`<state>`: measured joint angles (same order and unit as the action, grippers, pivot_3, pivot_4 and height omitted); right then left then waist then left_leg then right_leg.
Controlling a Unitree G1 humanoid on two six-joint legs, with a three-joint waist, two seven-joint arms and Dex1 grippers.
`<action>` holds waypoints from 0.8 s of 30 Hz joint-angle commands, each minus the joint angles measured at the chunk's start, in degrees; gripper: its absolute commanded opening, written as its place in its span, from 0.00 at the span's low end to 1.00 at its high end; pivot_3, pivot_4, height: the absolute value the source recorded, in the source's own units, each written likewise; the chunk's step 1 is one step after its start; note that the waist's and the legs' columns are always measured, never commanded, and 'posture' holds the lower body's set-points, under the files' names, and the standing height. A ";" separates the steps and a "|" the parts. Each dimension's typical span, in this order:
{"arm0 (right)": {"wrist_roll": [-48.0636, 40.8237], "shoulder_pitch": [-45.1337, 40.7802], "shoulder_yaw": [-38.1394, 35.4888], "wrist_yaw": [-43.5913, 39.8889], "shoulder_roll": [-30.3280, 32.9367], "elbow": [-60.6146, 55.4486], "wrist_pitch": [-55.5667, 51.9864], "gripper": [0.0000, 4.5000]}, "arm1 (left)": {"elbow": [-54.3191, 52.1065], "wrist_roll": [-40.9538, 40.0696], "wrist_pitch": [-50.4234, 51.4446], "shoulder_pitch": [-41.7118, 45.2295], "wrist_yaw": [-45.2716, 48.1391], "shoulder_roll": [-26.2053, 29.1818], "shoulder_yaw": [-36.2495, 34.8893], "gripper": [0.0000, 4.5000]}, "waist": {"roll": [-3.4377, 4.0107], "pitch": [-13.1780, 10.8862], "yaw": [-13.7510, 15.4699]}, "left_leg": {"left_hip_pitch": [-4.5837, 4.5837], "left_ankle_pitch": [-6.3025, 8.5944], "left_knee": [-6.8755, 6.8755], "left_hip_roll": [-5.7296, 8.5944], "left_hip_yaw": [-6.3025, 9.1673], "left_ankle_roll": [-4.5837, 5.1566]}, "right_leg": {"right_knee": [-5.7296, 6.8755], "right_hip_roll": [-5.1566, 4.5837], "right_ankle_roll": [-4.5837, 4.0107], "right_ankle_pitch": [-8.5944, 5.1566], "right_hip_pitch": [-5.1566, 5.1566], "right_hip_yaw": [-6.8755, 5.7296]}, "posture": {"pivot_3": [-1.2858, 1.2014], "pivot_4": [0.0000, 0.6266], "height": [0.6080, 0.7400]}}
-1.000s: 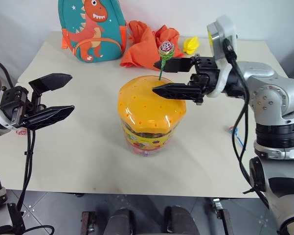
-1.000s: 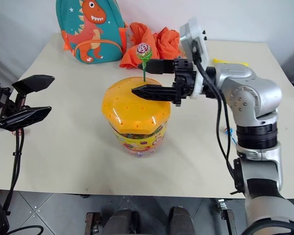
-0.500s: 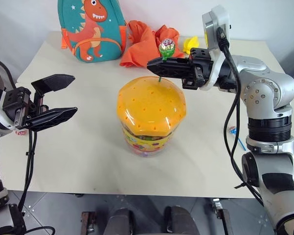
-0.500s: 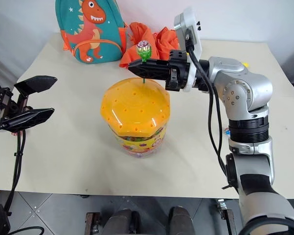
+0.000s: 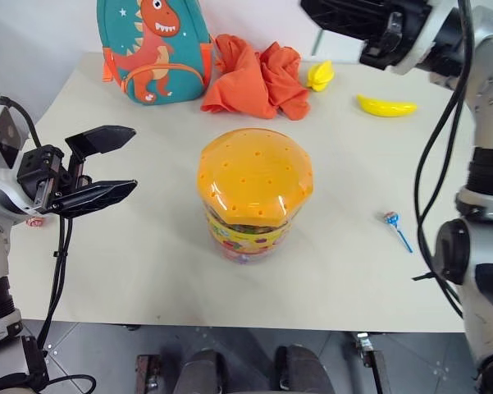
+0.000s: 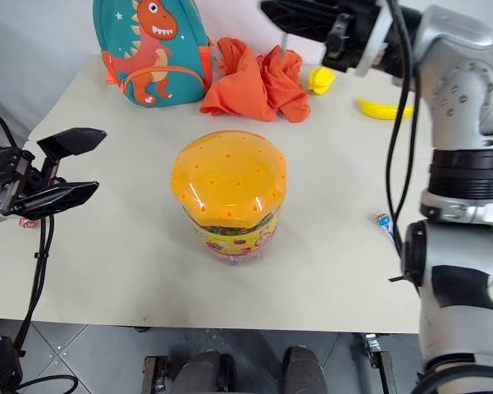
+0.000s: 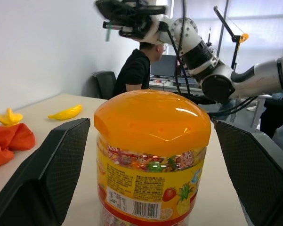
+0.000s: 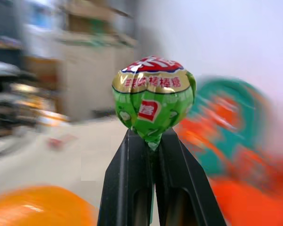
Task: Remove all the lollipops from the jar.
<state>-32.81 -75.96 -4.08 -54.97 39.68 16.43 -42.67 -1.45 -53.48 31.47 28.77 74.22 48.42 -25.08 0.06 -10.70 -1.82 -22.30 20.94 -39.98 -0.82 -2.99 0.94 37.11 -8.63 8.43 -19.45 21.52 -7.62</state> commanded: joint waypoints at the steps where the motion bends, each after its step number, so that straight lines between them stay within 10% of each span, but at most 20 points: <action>1: 11.91 4.65 4.38 1.68 12.03 7.91 -0.25 0.00 | -0.12 1.43 0.05 0.40 -1.06 1.73 0.07 1.00 | -0.04 0.02 0.31 | -0.03 0.00 0.00 0.02 -0.04 0.00 | 0.00 -0.01 0.00 0.00 -0.01 0.01 | 0.52 0.24 1.00; 8: 22.95 19.01 8.25 1.01 21.45 20.45 5.52 0.00 | 1.93 2.08 0.88 0.30 -3.29 2.22 -0.42 1.00 | -0.03 0.01 -0.10 | -0.09 0.03 0.13 0.02 -0.34 0.05 | -0.25 -0.06 0.00 0.00 0.02 -0.04 | 0.52 0.24 1.00; 21: 25.57 27.68 2.43 5.82 20.36 35.30 11.50 0.00 | -0.33 5.43 6.10 -1.97 -13.86 2.30 0.83 1.00 | 0.09 -0.01 -1.03 | 0.02 0.02 0.10 -0.09 -0.67 0.03 | -0.27 -0.07 0.01 -0.01 0.07 0.04 | 0.52 0.24 1.00; 24: 25.65 29.26 1.74 5.68 20.35 35.81 11.57 0.18 | -1.24 7.96 4.62 -2.82 -15.57 2.61 1.40 1.00 | 0.09 -0.01 -0.77 | 0.00 0.02 0.05 -0.09 -0.65 0.04 | -0.28 -0.07 0.01 -0.01 0.05 0.04 | 0.52 0.24 1.00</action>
<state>-7.49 -47.00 -0.52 -49.32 59.28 52.23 -31.57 -0.14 -46.60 37.59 26.27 59.19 50.02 -23.33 0.16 -10.71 -2.59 -22.30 20.96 -39.93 -0.91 -3.65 0.98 36.83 -8.70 8.44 -19.46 21.57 -7.57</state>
